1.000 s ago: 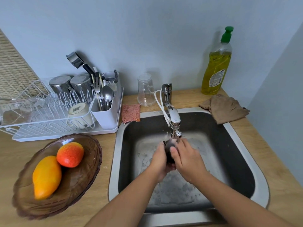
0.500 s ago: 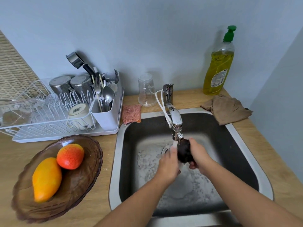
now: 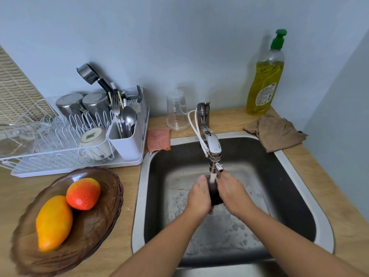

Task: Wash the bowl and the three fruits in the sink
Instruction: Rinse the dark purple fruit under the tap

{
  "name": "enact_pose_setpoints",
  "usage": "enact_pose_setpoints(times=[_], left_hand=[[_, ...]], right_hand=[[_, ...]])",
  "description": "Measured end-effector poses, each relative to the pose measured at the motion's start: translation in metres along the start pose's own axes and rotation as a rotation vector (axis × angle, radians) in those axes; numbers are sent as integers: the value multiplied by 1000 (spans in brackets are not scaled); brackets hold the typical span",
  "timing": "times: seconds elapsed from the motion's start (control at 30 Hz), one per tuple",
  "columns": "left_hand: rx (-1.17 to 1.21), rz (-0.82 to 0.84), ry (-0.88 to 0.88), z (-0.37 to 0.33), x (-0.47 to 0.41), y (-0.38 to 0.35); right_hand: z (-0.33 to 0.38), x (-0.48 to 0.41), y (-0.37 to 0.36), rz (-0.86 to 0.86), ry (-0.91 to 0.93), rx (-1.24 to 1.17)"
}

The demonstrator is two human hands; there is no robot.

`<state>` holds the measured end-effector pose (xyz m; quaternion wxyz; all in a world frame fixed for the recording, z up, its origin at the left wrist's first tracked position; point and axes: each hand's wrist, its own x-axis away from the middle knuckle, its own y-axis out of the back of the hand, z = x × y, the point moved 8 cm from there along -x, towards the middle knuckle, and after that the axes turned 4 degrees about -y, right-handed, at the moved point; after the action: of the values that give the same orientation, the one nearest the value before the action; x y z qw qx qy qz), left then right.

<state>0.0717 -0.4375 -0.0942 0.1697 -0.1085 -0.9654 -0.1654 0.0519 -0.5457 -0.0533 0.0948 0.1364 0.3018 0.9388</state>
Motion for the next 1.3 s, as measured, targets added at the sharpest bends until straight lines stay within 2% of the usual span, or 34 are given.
enact_pose_setpoints(times=[0.07,0.1,0.13,0.27,0.3,0.4,0.5,0.57,0.67,0.87,1.03,1.3], left_hand=[[-65,-57,-211,-6,-1,2],[-53,-51,-249,-6,-1,1],[7,-35,-224,-2,-3,-1],[458,165,121,17,-8,-22],[480,212,144,17,-5,-24],[410,251,43,17,-4,-17],[319,202,-93,17,-5,-5],[296,211,-120,19,-6,0],[248,279,-147,21,-4,5],[82,316,-144,30,5,10],[62,298,-77,38,9,11],[-4,314,-50,37,23,-30]], right_hand=[[-5,-6,-1,36,-111,-173],[-7,-6,-2,32,-137,-225],[-6,-5,-1,10,-108,-239],[-6,2,-1,-85,199,162],[-10,1,-3,-67,206,156],[-25,-5,-7,30,6,-168],[-44,-9,-15,156,-286,-303],[-50,-7,-20,221,-354,-409],[-59,-4,-23,255,-363,-510],[-61,10,-37,354,-294,-428],[-52,20,-30,312,-189,-261],[-87,35,3,220,-294,-246]])
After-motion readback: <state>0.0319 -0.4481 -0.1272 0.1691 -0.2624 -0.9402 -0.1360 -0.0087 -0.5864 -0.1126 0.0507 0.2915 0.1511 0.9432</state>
